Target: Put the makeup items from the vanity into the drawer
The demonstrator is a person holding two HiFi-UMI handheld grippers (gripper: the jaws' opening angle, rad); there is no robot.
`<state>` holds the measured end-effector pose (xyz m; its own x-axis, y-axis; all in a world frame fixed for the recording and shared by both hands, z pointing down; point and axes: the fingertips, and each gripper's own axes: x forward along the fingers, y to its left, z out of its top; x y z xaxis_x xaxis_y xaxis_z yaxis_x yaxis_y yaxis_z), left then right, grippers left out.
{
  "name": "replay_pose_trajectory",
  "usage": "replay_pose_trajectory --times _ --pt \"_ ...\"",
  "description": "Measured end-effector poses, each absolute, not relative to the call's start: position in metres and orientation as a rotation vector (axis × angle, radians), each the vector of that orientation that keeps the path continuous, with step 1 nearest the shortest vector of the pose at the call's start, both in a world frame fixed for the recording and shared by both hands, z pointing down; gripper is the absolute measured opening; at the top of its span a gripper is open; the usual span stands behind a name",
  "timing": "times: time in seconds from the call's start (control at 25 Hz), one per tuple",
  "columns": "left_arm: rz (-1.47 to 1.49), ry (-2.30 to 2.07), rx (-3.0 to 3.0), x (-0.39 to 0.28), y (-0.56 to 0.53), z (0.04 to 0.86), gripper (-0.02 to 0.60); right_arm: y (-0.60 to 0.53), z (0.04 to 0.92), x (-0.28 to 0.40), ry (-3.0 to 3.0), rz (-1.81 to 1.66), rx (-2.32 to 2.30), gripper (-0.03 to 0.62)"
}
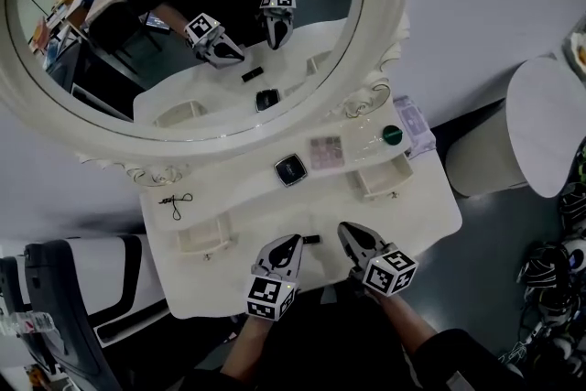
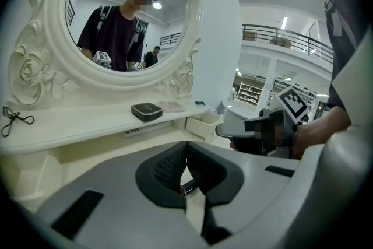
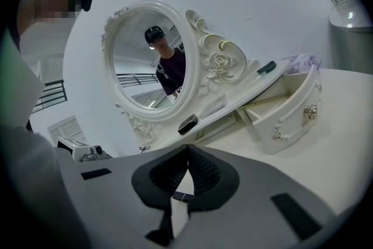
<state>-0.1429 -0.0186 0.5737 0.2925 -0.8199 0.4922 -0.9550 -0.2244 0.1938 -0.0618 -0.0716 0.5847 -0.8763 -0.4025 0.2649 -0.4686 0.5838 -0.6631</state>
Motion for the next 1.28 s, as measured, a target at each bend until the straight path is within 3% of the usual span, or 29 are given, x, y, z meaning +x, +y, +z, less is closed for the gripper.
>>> replay_pose_trajectory --times 0.48,0.68,0.76,1.12,1.28 --pt "0.732 -1.332 2.257 -0.138 -0.011 0.626 0.020 -0.058 0.606 -0.072 -2.689 1.146 0.735 0.023" --pt "0.913 -1.164 2.308 -0.134 -0.009 0.657 0.132 -0.060 0.614 -0.072 -2.675 1.156 0.753 0.023" --pt "1.008 -1.088 2.326 -0.134 -0.007 0.669 0.147 -0.061 0.617 -0.072 -2.671 1.157 0.761 0.023" --pt "1.114 -0.949 2.353 -0.133 -0.005 0.693 0.147 -0.061 0.627 -0.069 -2.652 1.176 0.811 0.023" --pt "1.117 -0.945 2.352 -0.134 -0.005 0.696 0.109 -0.060 0.630 -0.067 -2.644 1.187 0.822 0.023"
